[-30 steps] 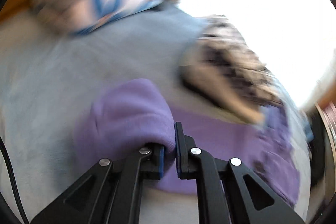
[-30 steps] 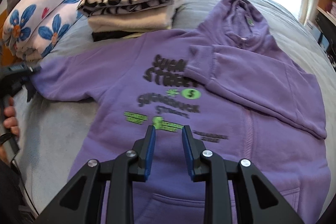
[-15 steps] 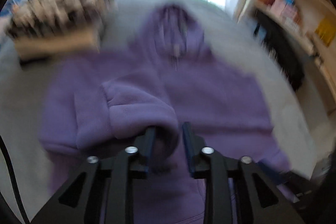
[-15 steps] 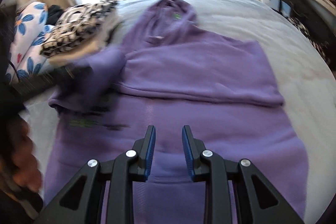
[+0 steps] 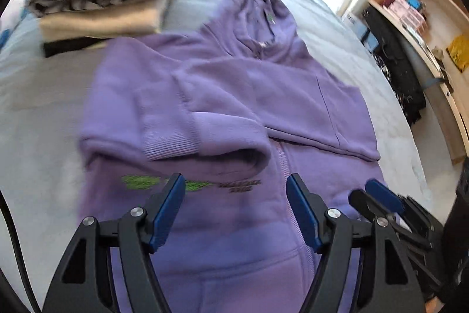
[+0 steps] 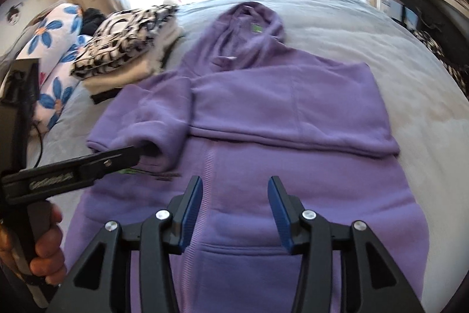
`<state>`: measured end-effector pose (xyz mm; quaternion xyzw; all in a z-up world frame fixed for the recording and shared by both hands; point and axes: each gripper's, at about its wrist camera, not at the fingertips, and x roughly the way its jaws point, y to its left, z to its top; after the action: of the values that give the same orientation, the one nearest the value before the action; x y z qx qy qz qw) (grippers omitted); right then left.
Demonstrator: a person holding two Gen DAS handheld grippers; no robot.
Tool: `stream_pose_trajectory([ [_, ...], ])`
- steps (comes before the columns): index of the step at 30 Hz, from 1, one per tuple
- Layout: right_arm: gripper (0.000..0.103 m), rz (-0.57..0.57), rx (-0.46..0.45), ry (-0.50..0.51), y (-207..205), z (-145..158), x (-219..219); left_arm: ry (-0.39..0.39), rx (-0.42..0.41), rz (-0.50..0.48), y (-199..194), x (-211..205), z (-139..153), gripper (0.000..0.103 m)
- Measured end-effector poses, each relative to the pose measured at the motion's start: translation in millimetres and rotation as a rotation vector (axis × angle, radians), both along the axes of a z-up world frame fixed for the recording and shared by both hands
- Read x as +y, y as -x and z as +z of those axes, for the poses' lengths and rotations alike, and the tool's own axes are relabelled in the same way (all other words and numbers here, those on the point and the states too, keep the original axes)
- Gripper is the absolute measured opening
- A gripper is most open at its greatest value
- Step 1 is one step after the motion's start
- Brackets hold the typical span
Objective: Fold large clothes
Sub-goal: 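Fold the held sleeve across the hoodie body with the left tool, release, then grasp the folded hoodie side with the left tool while the right tool grasps a cuff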
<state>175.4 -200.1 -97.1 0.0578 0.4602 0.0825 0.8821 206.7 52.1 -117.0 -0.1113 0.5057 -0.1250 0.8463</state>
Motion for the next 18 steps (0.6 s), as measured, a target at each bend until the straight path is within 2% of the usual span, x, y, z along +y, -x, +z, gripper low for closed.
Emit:
stream_pose_trajectory([
  [4,0.046,0.086,-0.03,0.042,-10,5,26,-0.066,-0.047,0.061,34,25,12,0.07],
  [8,0.046,0.194,-0.049,0.122,-26,4,62,-0.064,-0.02,0.115,51,50,4,0.07],
  [15,0.046,0.329,0.014,0.259,-61,-31,118,-0.056,0.021,0.185,60,80,-13,0.07],
  [18,0.046,0.319,0.047,0.348,-77,-46,132,-0.052,0.028,0.201,61,86,-16,0.07],
])
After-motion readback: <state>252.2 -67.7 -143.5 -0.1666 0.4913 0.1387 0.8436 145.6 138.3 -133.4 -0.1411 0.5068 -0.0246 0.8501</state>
